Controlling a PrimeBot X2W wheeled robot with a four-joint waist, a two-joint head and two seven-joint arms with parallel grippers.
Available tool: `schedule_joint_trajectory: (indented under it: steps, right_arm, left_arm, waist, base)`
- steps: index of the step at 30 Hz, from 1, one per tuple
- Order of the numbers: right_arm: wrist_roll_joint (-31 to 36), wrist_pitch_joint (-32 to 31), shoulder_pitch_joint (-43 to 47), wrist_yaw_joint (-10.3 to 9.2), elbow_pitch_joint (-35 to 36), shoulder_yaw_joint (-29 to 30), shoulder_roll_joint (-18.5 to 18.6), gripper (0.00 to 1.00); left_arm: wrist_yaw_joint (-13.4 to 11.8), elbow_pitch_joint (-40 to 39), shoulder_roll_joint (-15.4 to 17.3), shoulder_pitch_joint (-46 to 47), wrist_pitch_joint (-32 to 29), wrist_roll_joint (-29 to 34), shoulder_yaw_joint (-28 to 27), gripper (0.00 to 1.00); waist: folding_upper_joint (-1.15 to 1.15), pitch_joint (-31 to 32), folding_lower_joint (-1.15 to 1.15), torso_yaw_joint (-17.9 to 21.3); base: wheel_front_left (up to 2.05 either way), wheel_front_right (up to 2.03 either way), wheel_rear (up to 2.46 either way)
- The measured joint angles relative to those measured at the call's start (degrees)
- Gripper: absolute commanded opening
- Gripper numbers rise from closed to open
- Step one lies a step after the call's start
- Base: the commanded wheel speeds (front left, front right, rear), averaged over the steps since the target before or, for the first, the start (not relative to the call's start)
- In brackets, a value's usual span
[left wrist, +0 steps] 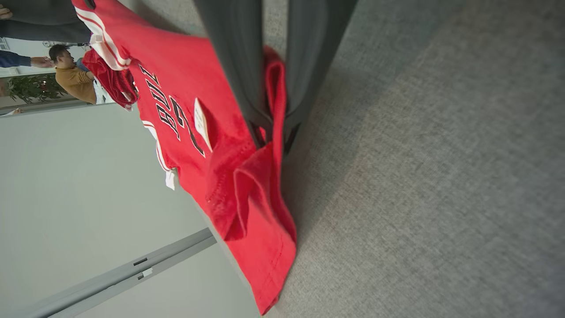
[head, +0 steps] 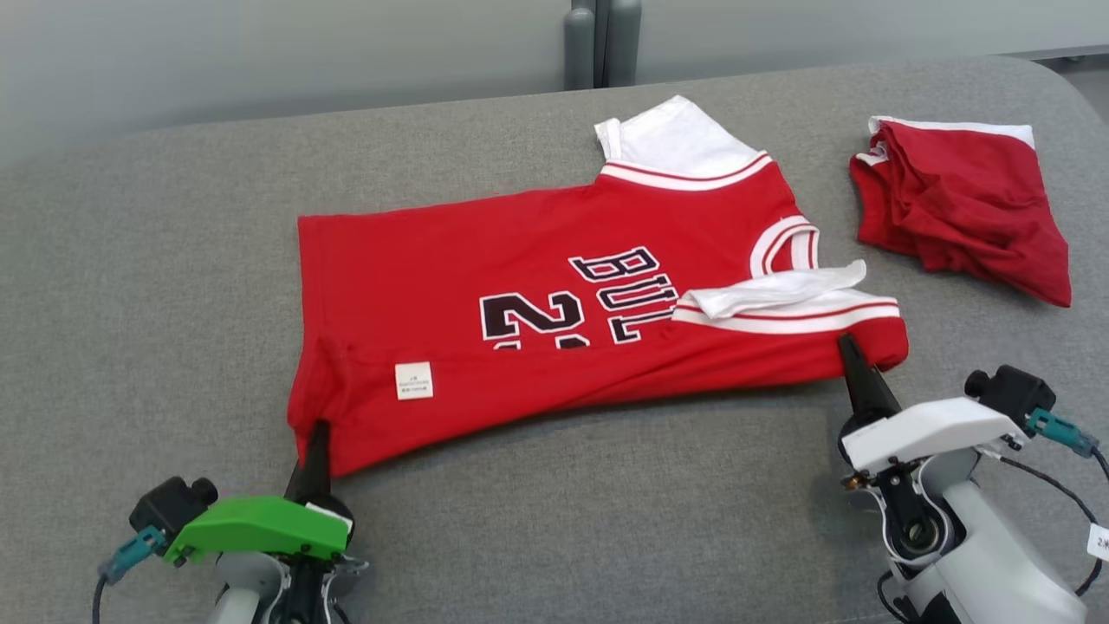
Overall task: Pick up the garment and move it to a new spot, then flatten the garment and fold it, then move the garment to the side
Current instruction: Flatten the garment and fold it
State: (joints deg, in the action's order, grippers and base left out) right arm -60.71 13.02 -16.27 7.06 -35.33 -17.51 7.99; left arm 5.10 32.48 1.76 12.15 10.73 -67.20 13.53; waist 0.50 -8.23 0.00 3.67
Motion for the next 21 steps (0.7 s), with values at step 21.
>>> schedule_joint_trajectory:
  steps: [21]
  right_arm:
    - [-2.8,-6.1,14.4,0.08,6.6,-2.8,5.7,0.00]
  left_arm:
    - [-0.6,-12.0,3.0,-14.6,-1.7,-0.7,1.0,0.00]
  waist:
    - [0.00,2.5,0.00,1.1]
  base:
    - [0.00,0.00,0.00]
